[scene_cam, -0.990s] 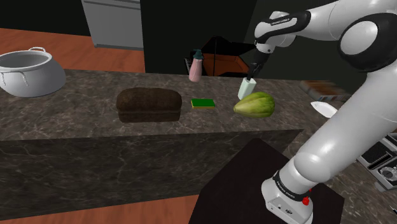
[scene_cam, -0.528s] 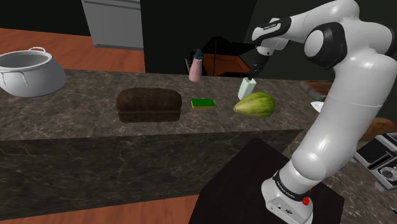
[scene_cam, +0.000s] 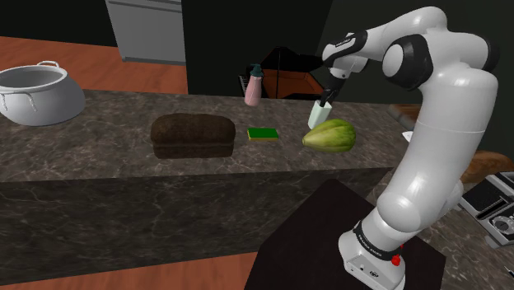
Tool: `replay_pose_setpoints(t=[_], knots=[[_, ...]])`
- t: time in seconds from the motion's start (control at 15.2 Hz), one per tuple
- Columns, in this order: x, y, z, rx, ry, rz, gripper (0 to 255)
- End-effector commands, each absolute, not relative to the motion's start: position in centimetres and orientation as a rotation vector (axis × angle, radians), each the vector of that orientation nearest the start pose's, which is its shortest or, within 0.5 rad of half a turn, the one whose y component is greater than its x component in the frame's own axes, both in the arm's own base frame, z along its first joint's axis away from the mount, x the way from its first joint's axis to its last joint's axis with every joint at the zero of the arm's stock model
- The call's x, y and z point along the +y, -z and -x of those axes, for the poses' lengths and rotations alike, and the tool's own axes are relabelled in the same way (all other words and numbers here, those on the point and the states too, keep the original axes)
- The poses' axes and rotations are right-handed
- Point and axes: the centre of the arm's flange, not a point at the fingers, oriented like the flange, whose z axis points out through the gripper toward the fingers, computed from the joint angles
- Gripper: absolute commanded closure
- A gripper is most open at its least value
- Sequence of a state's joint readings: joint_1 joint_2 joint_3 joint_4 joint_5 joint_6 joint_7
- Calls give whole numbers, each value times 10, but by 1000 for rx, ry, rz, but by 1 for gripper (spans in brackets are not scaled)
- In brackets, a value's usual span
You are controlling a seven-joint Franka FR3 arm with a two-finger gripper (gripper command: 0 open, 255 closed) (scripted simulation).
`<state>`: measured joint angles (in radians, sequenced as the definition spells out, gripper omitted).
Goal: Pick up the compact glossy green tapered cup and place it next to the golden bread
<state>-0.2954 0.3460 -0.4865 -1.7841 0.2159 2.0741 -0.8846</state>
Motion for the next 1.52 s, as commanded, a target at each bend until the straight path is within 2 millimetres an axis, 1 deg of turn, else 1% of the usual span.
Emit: replay_pose_setpoints(t=[0.0,0.46,0.53,1.12,1.45], knots=[[-423,-371,-474,-32,23,3115,0],[-423,-371,-474,-32,23,3115,0],[-423,-371,-474,-32,23,3115,255],[-423,-371,-474,-32,23,3115,255],[-423,-397,-474,-32,23,3115,255]])
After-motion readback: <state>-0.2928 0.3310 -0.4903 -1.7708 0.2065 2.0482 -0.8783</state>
